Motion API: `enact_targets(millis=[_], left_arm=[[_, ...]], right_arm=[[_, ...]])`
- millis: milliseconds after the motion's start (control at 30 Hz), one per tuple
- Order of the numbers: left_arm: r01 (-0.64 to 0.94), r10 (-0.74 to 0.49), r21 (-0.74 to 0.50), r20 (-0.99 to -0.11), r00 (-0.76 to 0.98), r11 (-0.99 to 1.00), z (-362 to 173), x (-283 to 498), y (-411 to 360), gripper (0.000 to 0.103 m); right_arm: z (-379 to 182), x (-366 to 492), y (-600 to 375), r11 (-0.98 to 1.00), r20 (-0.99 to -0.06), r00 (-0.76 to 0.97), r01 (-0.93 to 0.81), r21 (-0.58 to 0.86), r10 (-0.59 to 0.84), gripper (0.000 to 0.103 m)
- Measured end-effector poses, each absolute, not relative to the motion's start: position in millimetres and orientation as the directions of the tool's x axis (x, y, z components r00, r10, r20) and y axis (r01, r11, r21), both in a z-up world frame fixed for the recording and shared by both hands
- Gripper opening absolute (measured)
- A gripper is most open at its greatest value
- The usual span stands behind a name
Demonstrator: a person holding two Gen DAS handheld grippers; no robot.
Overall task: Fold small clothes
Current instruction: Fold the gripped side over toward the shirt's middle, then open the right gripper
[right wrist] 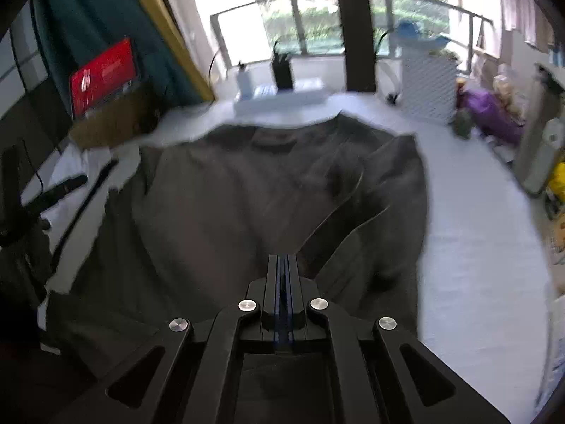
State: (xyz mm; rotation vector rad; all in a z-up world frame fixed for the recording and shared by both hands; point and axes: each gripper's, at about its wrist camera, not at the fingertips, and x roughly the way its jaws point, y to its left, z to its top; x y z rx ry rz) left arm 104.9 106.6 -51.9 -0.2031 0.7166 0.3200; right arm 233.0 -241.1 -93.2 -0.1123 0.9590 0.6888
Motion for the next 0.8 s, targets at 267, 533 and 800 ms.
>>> enact_targets(millis=[267,533,800], left_arm=[[-0.373,0.224,-0.071,-0.692,0.686,0.925,-60,102,118,0.096],[-0.376,0.217,-0.076,-0.705,0.675,0.923,-66,109,123,0.096],[-0.376,0.213,-0.066,-0.729,0.651,0.924,-78,129,139,0.096]], right_arm=[[-82,225,-231,0.763,-0.788,0.387,-0.628,0.156,0.48,0.004],[-70,255,-254,0.827,-0.772,0.468,-0.547,0.129,0.43,0.005],[-115,282,-242,0.869,-0.835,0.478,-0.495,0.0,0.272,0.007]])
